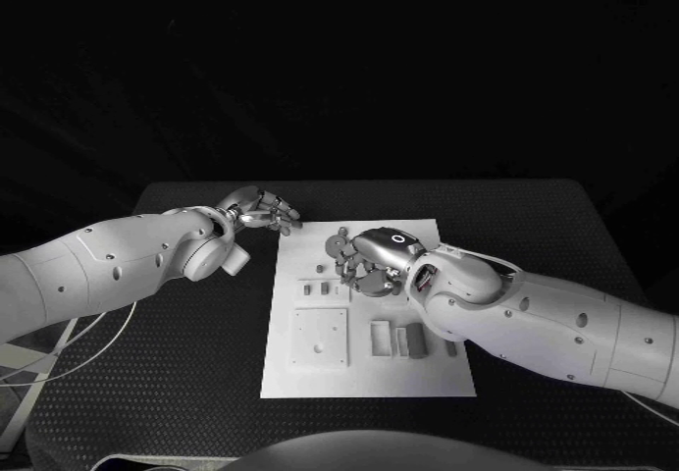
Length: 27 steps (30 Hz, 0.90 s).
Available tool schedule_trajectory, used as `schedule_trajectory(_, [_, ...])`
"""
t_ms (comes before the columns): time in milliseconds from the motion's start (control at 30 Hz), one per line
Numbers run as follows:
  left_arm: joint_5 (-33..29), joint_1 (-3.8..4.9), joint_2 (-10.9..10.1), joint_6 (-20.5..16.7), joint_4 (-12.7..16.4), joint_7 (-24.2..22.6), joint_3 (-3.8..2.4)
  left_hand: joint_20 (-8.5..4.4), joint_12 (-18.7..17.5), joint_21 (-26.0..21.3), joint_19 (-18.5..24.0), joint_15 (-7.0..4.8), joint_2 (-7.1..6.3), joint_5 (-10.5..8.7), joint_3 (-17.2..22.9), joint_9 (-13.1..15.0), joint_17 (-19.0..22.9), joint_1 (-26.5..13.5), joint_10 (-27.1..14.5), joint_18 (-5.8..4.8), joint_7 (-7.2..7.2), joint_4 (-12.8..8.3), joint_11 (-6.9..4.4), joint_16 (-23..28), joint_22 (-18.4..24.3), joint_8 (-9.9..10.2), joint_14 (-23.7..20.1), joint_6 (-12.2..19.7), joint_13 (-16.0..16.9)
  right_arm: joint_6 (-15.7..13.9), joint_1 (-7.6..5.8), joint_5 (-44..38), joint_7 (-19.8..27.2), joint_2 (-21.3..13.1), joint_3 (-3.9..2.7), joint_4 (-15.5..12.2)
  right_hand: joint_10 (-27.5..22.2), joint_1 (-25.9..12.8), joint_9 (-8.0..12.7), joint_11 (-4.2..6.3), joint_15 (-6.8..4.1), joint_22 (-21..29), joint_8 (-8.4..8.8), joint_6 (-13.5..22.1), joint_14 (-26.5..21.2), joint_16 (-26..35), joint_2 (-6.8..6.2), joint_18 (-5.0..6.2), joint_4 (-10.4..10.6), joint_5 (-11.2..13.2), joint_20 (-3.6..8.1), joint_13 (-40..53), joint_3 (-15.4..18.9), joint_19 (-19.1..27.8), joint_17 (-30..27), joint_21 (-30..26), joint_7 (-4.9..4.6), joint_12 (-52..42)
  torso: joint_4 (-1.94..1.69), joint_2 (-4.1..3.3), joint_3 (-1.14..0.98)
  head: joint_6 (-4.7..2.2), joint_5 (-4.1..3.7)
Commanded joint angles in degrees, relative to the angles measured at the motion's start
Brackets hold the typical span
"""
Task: Assemble the parts on the task board
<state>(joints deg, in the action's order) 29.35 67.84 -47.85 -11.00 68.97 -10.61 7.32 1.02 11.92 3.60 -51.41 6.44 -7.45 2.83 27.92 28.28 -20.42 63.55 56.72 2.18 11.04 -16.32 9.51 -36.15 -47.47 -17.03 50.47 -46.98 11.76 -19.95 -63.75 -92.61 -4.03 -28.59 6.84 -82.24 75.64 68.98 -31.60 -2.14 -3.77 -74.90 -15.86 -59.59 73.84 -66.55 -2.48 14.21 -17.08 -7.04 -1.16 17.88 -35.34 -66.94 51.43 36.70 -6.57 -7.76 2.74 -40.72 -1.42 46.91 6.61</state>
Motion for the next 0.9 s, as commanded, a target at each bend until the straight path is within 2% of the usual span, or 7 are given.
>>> schedule_trajectory(33, [-0.4, 0.07, 0.2, -0.4, 0.2, -0.7, -0.05, 0.19, 0.2, 0.2, 0.1, 0.36, 0.58, 0.02, -0.4, -0.1, -0.1, 0.1, -0.5, -0.85, 0.18, 0.0, -0.01, 0.4, 0.1, -0.1, 0.0, 0.4, -0.1, 1.4, 0.4, -0.3, 1.2, 1.0, 0.88, 0.9, 0.4, -0.2, -0.4, 0.0, -0.47, -1.2, -0.16, -0.3, -0.3, -0.1, 0.41, 0.79, 0.2, -0.3, 0.34, 0.0, -0.1, -0.1, 0.1, 0.3, -0.02, 0.3, 0.04, -0.09, -0.08, 0.22, 0.76])
schedule_trajectory(133, [-0.5, 0.07, 0.2, -0.5, 0.2, -0.7, -0.05, 0.2, 0.3, 0.2, 0.1, 0.38, 0.56, 0.02, -0.4, -0.1, -0.2, 0.1, -0.5, -0.86, 0.17, 0.0, -0.02, 0.4, 0.1, -0.1, -0.1, 0.4, -0.1, 1.5, 0.64, -0.8, 1.4, 1.7, 1.88, 1.6, 0.4, -0.2, -0.4, 0.0, -0.46, -1.2, -0.16, -0.2, -0.3, -0.1, 0.43, 0.79, 0.2, -0.3, 0.34, 0.1, -0.1, -0.1, 0.1, 0.3, -0.02, 0.3, -0.04, -0.15, -0.11, 0.4, 1.01])
schedule_trajectory(367, [-0.5, 0.08, 0.2, -0.5, 0.3, -0.7, -0.05, 0.22, 0.3, 0.2, 0.2, 0.41, 0.52, 0.02, -0.4, -0.1, -0.2, 0.1, -0.5, -0.88, 0.16, 0.0, -0.02, 0.5, 0.2, -0.1, -0.1, 0.4, -0.1, 2.1, 1.47, -1.0, 1.6, 2.7, 2.57, 2.7, 0.4, -0.2, -0.4, -0.01, -0.46, -1.2, -0.15, -0.2, -0.3, -0.1, 0.46, 0.79, 0.2, -0.3, 0.34, 0.1, -0.1, 0.0, 0.1, 0.3, -0.03, 0.4, 0.04, -0.16, -0.08, 0.99, 2.1])
schedule_trajectory(533, [-0.5, 0.08, 0.3, -0.4, 0.3, -0.7, -0.05, 0.23, 0.3, 0.2, 0.2, 0.42, 0.52, 0.02, -0.4, -0.1, -0.3, 0.1, -0.5, -0.89, 0.16, 0.0, -0.02, 0.6, 0.3, -0.1, -0.2, 0.4, -0.1, 2.3, 1.96, -1.1, 1.7, 3.2, 3.6, 3.0, 0.4, -0.2, -0.4, -0.02, -0.45, -1.2, -0.15, -0.2, -0.3, -0.1, 0.48, 0.79, 0.2, -0.3, 0.34, 0.1, -0.1, 0.0, 0.1, 0.3, -0.04, 0.4, -0.03, -0.18, -0.12, 1.31, 2.28])
schedule_trajectory(600, [-0.5, 0.08, 0.3, -0.4, 0.3, -0.7, -0.05, 0.23, 0.4, 0.2, 0.2, 0.42, 0.53, 0.02, -0.4, -0.1, -0.3, 0.1, -0.5, -0.89, 0.16, 0.0, -0.02, 0.6, 0.3, -0.1, -0.2, 0.4, -0.1, 2.4, 2.24, -1.1, 1.7, 3.3, 3.69, 3.0, 0.4, -0.2, -0.4, -0.02, -0.44, -1.2, -0.15, -0.2, -0.3, -0.1, 0.5, 0.79, 0.2, -0.3, 0.34, 0.1, -0.1, 0.0, 0.1, 0.3, -0.05, 0.4, 0.01, -0.16, -0.12, 1.56, 2.44])
schedule_trajectory(767, [-0.5, 0.08, 0.3, -0.3, 0.2, -0.6, -0.05, 0.24, 0.4, 0.2, 0.2, 0.43, 0.53, 0.02, -0.4, -0.1, -0.4, 0.1, -0.5, -0.89, 0.16, 0.0, -0.02, 0.6, 0.3, -0.2, -0.2, 0.4, -0.1, 2.5, 2.56, -1.1, 1.7, 3.4, 3.72, 2.8, 0.3, -0.2, -0.4, -0.03, -0.44, -1.2, -0.14, -0.1, -0.4, -0.1, 0.52, 0.79, 0.2, -0.3, 0.33, 0.1, -0.1, 0.0, 0.1, 0.3, -0.05, 0.5, 0.0, -0.14, -0.16, 1.7, 2.63])
schedule_trajectory(900, [-0.5, 0.08, 0.3, -0.3, 0.2, -0.6, -0.05, 0.24, 0.4, 0.2, 0.2, 0.43, 0.53, 0.02, -0.5, -0.1, -0.4, 0.1, -0.5, -0.89, 0.17, 0.0, -0.02, 0.6, 0.3, -0.2, -0.2, 0.4, -0.2, 2.6, 2.57, -1.1, 1.7, 3.2, 3.74, 2.6, 0.3, -0.2, -0.5, -0.03, -0.43, -1.2, -0.14, -0.1, -0.4, -0.1, 0.54, 0.79, 0.2, -0.3, 0.33, 0.2, -0.2, 0.1, 0.1, 0.3, -0.06, 0.5, 0.04, -0.09, -0.11, 1.82, 2.8])
